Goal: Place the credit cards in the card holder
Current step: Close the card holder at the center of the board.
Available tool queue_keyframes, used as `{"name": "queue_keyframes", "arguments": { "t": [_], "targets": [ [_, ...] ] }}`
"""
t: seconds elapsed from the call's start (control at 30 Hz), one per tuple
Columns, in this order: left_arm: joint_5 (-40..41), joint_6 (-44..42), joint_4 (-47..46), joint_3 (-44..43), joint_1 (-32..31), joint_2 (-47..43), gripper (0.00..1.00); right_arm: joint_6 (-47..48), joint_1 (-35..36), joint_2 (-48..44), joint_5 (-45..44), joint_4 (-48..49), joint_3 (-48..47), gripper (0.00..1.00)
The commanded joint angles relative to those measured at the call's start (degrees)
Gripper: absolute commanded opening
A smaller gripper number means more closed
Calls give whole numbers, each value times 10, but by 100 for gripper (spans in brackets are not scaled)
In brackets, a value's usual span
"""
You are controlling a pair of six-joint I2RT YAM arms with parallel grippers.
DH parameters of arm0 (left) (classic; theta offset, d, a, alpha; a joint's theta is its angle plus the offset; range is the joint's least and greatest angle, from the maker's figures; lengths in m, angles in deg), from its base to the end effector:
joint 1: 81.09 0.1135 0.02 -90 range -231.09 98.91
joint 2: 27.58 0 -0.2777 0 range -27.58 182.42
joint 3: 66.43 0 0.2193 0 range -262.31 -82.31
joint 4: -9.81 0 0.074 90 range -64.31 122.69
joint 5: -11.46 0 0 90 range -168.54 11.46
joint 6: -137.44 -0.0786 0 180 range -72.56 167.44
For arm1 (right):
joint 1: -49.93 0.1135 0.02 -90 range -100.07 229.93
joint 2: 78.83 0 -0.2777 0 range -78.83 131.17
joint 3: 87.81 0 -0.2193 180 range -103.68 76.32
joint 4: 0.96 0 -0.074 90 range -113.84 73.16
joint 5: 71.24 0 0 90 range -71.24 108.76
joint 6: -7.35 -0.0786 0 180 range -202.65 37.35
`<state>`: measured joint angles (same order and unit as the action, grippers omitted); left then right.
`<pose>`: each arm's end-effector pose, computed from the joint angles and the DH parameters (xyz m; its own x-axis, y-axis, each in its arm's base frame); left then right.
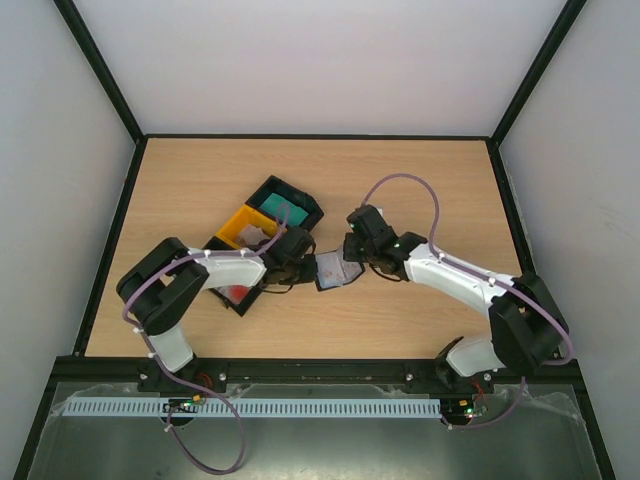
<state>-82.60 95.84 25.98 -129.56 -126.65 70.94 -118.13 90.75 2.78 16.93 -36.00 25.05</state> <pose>0.2304 -0.2428 0.1418 -0.9197 -0.1275 -0.3713 0.0832 0.8610 -0.5017 0.2218 0.1882 0.2174 -0.8388 0.0421 -0.5428 -0.1852 0.9155 0.3571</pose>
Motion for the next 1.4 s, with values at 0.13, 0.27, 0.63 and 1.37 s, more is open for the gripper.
{"name": "queue_keyframes", "arguments": {
  "t": [0.13, 0.27, 0.63, 1.37],
  "targets": [
    [-68, -8, -71, -14, 1, 58, 10, -101, 0, -42, 110, 161, 92, 2],
    [-80, 2, -105, -12, 2, 69, 10, -162, 0, -46, 145, 265, 155, 2],
    [-36, 41, -140, 40, 1, 11, 11, -256, -1, 16, 240, 464, 215, 2],
    [59, 11, 13, 42, -14, -211, 23, -167, -4, 33, 295, 300, 98, 58]
  ]
}}
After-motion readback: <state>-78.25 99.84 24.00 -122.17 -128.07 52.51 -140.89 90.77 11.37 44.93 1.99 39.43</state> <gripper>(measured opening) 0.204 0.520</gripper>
